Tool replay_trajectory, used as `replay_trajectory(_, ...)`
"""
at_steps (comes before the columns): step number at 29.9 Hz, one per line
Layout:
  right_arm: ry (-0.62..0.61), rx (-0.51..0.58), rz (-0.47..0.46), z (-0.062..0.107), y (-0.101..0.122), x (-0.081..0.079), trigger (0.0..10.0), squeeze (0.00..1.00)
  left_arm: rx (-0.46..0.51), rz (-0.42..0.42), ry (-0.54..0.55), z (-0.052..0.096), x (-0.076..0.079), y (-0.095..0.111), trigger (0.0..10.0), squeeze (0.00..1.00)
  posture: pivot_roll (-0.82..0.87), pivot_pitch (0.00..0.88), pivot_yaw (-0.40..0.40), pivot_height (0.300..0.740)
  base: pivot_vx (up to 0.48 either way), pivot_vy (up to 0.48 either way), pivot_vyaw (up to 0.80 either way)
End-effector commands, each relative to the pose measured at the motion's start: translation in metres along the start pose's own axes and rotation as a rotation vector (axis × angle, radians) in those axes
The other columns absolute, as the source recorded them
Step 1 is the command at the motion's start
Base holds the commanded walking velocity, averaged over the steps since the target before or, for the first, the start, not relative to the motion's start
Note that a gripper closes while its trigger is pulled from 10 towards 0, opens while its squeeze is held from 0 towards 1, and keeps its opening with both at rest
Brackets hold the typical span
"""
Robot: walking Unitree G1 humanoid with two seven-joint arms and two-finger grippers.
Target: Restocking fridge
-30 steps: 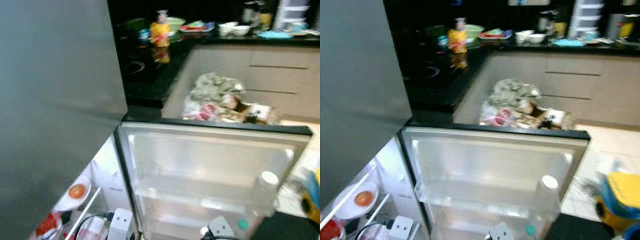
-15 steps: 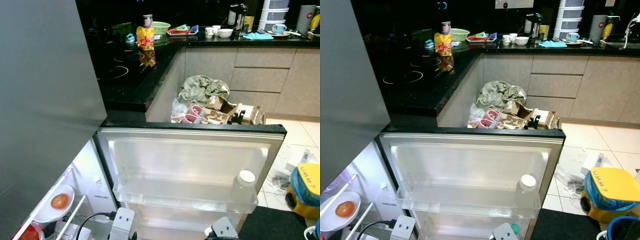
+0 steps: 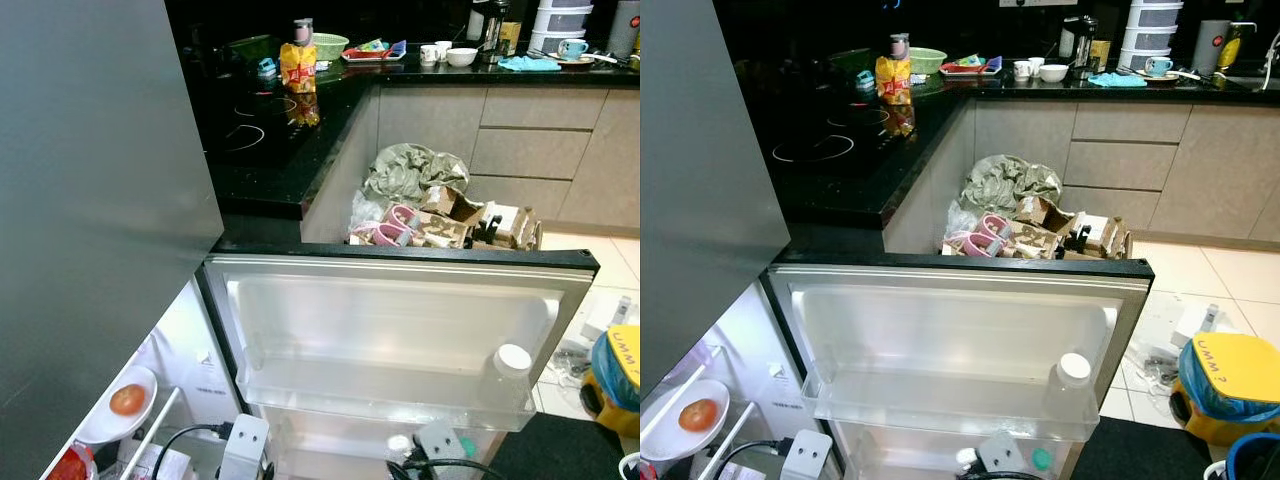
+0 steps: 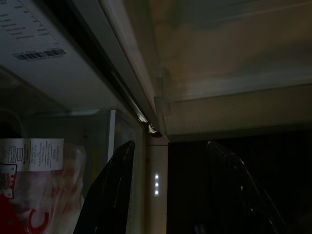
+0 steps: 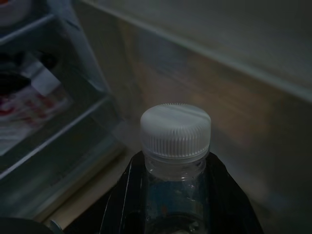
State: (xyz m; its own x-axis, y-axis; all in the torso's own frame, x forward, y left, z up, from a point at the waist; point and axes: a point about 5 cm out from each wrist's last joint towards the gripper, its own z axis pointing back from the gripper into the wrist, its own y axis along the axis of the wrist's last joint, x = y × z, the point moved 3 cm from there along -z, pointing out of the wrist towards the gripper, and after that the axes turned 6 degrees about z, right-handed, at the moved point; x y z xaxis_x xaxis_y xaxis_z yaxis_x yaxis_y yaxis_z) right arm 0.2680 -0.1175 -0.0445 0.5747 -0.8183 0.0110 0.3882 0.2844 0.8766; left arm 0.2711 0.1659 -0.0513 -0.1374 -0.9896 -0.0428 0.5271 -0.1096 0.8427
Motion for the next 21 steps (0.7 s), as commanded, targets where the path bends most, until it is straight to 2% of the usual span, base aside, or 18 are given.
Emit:
replay_trajectory(1, 0.006, 0.01, 0.032, -0.002, 0.005, -0.001, 10.0, 0.0, -0.032, -0.006, 0.006, 0.002, -0.004, -0.007, 10.0, 0.0, -0.04, 0.109, 0.05, 0.74, 0.0, 0.0, 0.0)
replay_trajectory(8, -0.005, 0.064, 0.042, -0.004, 0.017, 0.004, 10.0, 0.0, -0.032, -0.005, 0.0, 0.001, -0.002, -0.007, 10.0, 0.0, -0.04, 0.109, 0.049, 0.715, 0.0, 0.0, 0.0)
replay_trajectory(12, -0.01, 0.083, 0.054, -0.004, 0.022, 0.006, 10.0, 0.0, -0.033, -0.006, 0.0, 0.002, -0.003, -0.007, 10.0, 0.0, -0.04, 0.109, 0.048, 0.715, 0.0, 0.0, 0.0)
replay_trajectory(21, 0.004, 0.146, 0.063, -0.004, 0.03, 0.001, 10.0, 0.0, -0.029, -0.014, -0.054, 0.003, 0.005, -0.008, 10.0, 0.0, -0.04, 0.112, 0.048, 0.705, 0.0, 0.0, 0.0)
